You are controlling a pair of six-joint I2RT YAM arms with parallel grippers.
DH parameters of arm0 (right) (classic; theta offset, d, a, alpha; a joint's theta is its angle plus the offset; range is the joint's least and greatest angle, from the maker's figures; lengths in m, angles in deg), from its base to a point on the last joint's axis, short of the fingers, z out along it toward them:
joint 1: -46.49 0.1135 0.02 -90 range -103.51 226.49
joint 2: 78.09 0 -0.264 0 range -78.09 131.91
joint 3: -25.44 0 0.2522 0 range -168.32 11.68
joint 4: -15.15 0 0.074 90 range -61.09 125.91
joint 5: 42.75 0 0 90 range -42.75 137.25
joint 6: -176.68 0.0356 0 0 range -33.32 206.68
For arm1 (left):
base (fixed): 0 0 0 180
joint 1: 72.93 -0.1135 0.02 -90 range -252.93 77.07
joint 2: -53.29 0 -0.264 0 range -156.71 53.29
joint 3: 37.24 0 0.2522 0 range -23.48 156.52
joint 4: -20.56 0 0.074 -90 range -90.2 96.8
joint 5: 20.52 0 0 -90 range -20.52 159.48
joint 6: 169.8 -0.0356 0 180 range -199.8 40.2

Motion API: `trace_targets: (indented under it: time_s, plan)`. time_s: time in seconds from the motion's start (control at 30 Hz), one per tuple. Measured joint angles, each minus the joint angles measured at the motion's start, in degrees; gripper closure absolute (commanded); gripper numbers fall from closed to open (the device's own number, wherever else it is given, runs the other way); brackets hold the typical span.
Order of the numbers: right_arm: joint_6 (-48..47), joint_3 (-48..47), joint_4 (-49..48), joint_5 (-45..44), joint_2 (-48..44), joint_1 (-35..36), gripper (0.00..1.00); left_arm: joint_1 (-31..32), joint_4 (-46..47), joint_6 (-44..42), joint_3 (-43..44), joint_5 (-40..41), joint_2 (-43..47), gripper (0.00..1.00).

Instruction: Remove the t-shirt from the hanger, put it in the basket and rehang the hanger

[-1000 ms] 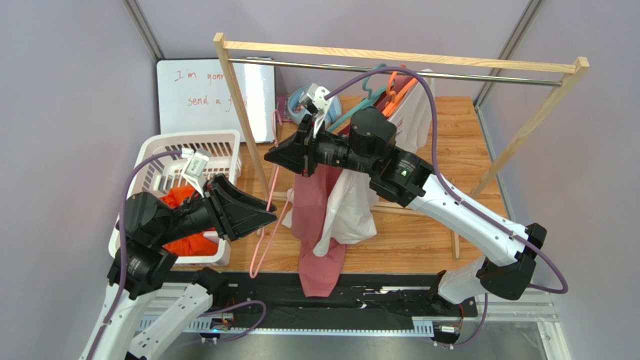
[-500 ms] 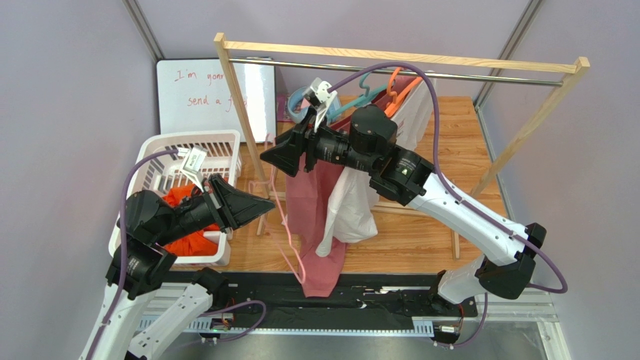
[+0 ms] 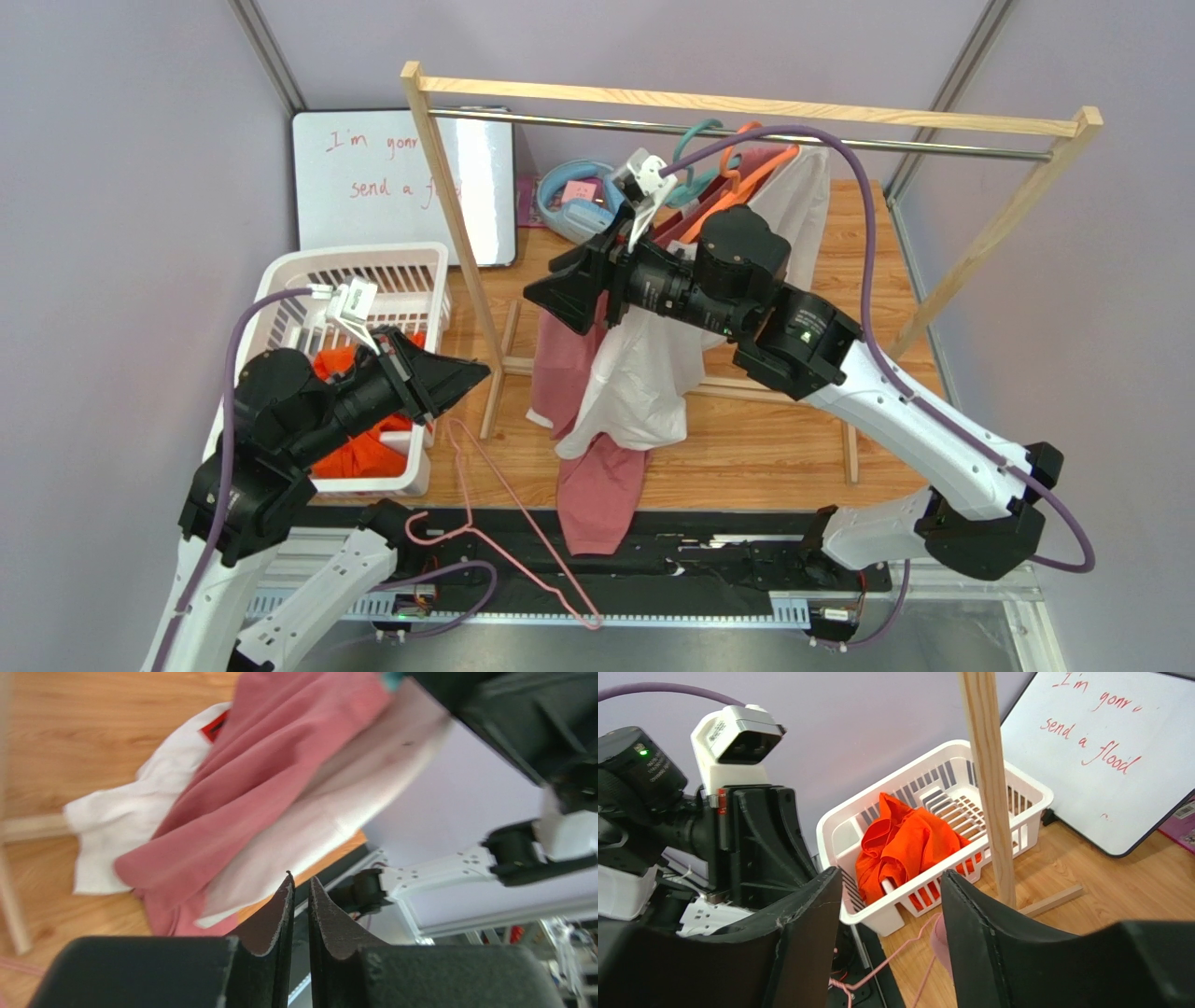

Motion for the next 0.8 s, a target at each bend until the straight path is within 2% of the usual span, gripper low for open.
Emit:
trace_targets:
  time_s: [0.07, 0.2, 0.4, 0.57, 0.7, 0.8]
  plan:
    - [-0.13, 1.07, 1.18, 0.92, -1.22, 0.04, 0.32, 0.00, -4.00, -0.55, -0.52, 4.11, 0.85, 0.83]
    - [-2.08, 6.69, 2.97, 3.21, -4.22, 2.47, 0.27, 0.00, -9.77, -0.72, -2.38, 11.50, 3.32, 0.83]
    - [-5.20, 15.61, 6.34, 3.93, -3.15, 13.73, 0.24, 0.00, -14.67, -0.68, -2.34, 23.15, 8.68, 0.83]
    - [-3.78, 25.68, 4.11, 5.03, 1.53, 17.44, 0.27, 0.00, -17.51, -0.55, -0.61, 30.01, 9.46, 0.83]
    - [-2.69, 25.99, 1.31, 4.68, 12.17, 18.78, 0.45, 0.00, -18.73, -0.48, -0.59, 32.04, 9.42, 0.83]
    - [-1.99, 25.90, 0.81, 3.78, 18.51, 20.13, 0.45, 0.00, -19.37, -0.50, -0.59, 32.24, 9.42, 0.83]
